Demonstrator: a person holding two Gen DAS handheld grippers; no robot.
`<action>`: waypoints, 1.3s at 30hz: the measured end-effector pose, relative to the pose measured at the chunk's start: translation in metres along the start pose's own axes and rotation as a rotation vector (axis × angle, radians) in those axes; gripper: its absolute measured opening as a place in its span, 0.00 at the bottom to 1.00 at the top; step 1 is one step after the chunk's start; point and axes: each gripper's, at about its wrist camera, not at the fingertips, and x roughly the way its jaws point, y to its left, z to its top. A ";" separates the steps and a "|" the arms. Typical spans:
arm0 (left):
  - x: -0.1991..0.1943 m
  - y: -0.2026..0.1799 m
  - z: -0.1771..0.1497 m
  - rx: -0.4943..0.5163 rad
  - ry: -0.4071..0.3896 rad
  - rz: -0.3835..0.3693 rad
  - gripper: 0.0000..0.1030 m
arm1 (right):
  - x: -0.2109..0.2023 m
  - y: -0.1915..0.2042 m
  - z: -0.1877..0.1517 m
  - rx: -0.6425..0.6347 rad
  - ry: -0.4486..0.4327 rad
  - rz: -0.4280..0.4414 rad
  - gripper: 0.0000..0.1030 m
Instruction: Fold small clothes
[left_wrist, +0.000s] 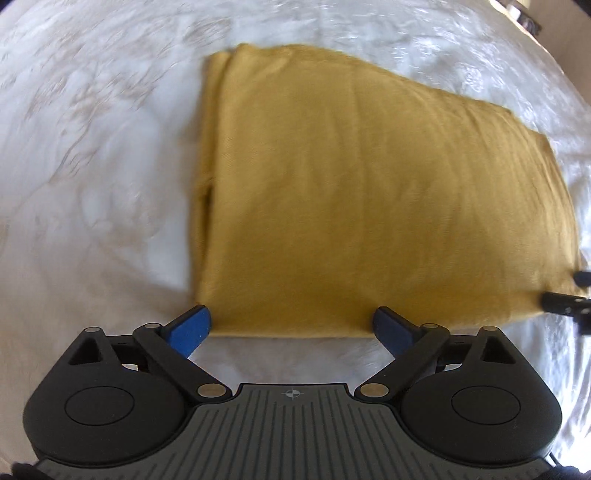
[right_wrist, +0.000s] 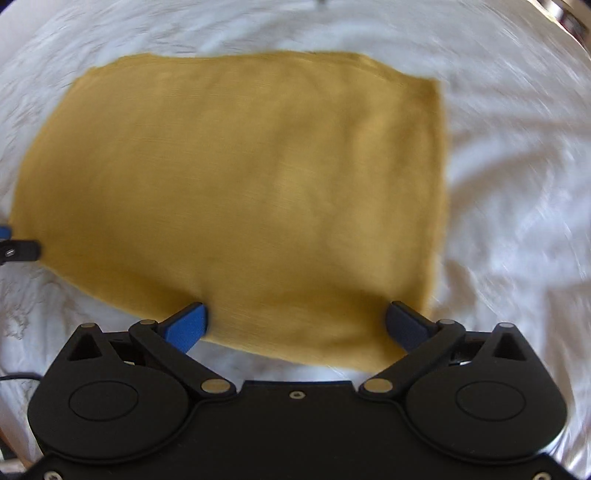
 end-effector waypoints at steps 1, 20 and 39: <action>0.002 0.006 -0.001 -0.014 0.015 0.006 0.95 | 0.001 -0.008 -0.002 0.035 0.012 -0.010 0.99; -0.020 0.021 -0.029 -0.091 0.045 -0.125 1.00 | -0.012 -0.050 -0.066 0.430 -0.042 0.103 1.00; -0.010 -0.083 0.078 -0.106 -0.056 -0.137 1.00 | -0.010 -0.090 -0.067 0.297 0.030 0.308 1.00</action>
